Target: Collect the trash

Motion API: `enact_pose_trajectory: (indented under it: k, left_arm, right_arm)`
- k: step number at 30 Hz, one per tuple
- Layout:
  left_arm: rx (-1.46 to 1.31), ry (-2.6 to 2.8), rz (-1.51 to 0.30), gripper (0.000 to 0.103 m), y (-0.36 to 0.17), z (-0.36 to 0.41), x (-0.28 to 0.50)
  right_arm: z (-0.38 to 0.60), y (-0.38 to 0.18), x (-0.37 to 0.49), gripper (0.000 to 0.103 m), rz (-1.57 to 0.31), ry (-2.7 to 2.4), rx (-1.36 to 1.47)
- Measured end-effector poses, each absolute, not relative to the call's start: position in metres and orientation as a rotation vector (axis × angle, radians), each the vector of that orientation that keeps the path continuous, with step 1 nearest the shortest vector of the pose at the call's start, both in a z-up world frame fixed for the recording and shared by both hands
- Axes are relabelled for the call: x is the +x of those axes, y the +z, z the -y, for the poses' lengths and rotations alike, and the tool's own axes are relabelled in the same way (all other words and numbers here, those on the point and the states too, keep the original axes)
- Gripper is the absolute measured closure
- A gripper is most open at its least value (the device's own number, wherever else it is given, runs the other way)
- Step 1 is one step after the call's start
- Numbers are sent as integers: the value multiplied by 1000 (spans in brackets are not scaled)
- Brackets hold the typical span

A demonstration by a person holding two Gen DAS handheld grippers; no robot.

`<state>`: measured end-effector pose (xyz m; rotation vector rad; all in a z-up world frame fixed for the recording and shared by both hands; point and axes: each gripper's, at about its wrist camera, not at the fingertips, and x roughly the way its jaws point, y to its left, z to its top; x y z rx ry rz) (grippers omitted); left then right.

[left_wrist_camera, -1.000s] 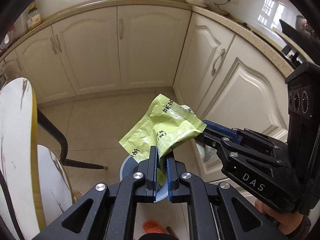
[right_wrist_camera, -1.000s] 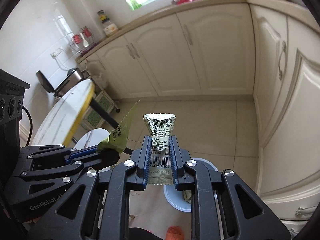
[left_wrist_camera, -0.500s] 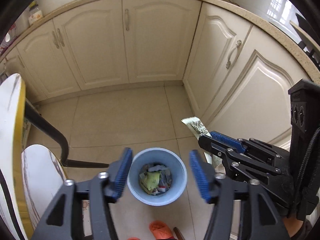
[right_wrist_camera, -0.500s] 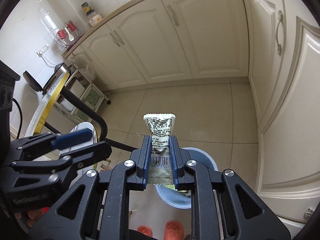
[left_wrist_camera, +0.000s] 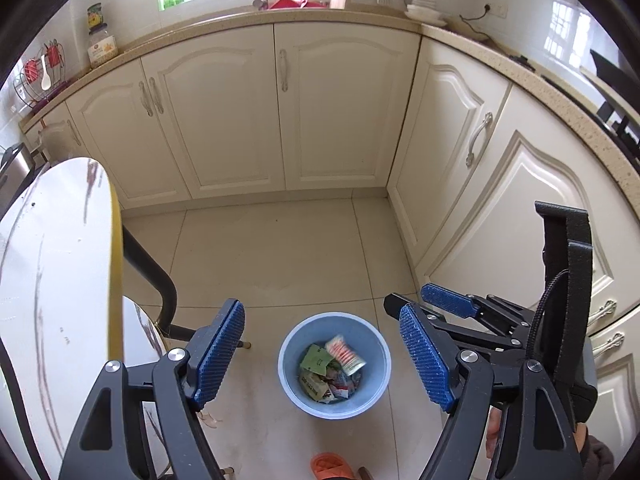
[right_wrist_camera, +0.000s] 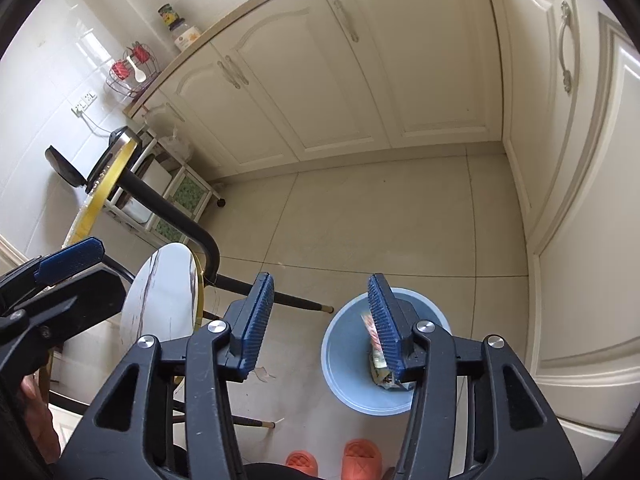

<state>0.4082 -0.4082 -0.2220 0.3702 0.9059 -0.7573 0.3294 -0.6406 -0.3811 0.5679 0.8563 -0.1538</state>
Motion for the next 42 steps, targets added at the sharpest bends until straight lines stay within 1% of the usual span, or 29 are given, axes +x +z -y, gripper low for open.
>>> enact_pose_trajectory:
  k: [3,4,5,7,10,11,12,13,14,16,19,21,31,38,42]
  left_arm:
    - [361,-765,-871,25,-206,398,393]
    - [359,-762,-858,21,-200,396,387]
    - [354,-759,-841,19,-194,391,381]
    - [343,-761,-805,18,-181,380,367]
    - [325,-751,-756,11,-161,359,341]
    - [318,-741,-736,10,-154,352,332]
    - [310,-733,-712,10,-147,344,322]
    - [301,-726,-690,7,-140,335,312]
    - [292,-715,-668,5,-133,325,303]
    - [276,-685,-618,2,-119,303,283]
    - [243,-627,-551,1,-102,267,252]
    - [225,-575,-515,1,-94,242,231]
    - [121,-303,-400,1,-73,146,106]
    - [81,-171,-308,1,-59,119,10]
    - [76,-121,-225,1,-57,113,-52]
  right_arm:
    - [634,-364,323,50,-835,-159,555]
    - [631,-356,320,49,-823,-163,547]
    - [629,-348,317,48,-812,-167,538]
    - [622,-329,310,39,-786,-176,516]
    - [606,-297,299,30,-742,-186,474]
    - [600,-286,294,28,-727,-189,461]
    - [593,-276,291,24,-713,-185,448]
    - [586,-265,287,20,-699,-176,433]
    - [578,-254,283,18,-682,-169,419]
    - [561,-233,274,8,-649,-152,391]
    - [534,-205,261,5,-604,-119,356]
    - [513,-190,255,0,-589,-93,331]
    - [398,-129,233,0,-516,87,172]
    - [335,-79,206,0,-414,155,64]
    - [307,-51,179,0,-328,186,7]
